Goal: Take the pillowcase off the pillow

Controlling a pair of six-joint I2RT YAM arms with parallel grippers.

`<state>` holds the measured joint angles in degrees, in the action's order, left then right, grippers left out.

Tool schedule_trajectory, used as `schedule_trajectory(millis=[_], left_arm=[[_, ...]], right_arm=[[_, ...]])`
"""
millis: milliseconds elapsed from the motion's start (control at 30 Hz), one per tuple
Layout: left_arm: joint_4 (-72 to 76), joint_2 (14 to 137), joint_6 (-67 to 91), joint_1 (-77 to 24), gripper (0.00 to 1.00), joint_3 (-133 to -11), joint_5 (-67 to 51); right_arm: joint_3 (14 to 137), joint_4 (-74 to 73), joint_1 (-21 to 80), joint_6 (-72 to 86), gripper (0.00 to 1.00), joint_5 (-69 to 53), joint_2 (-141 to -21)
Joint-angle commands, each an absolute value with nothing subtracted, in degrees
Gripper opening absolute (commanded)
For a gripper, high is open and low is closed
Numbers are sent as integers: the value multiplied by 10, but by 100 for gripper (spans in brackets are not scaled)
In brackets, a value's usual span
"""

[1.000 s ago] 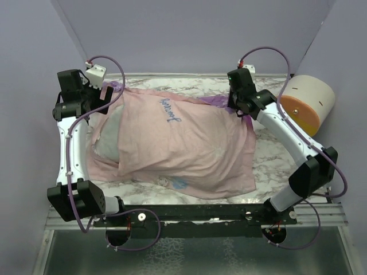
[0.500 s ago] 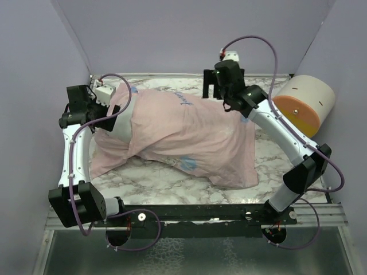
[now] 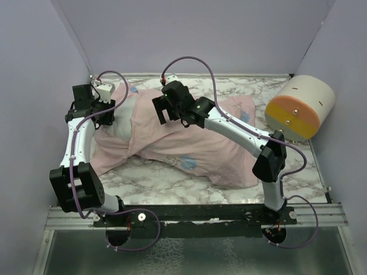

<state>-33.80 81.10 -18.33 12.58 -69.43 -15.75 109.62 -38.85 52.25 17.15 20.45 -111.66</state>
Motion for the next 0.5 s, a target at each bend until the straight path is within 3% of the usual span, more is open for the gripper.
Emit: schedule_trajectory(millis=[0,233,367,467], left_arm=[[-287,836,-168,128,40,-702,-127],[-258,843,-199,128,36,-647,-84],[-257,831,-192,128,13,-636,-112],[-266,826,-175,128,11,-638,-141]], right_arm=[[1176,-377,539,150,99,169,-1173],[1290,-383,541,93,99,104,-1267],[1356,-400,534,56,99,58,-1312],[1369,-386,497,63,99,-4,-1308]])
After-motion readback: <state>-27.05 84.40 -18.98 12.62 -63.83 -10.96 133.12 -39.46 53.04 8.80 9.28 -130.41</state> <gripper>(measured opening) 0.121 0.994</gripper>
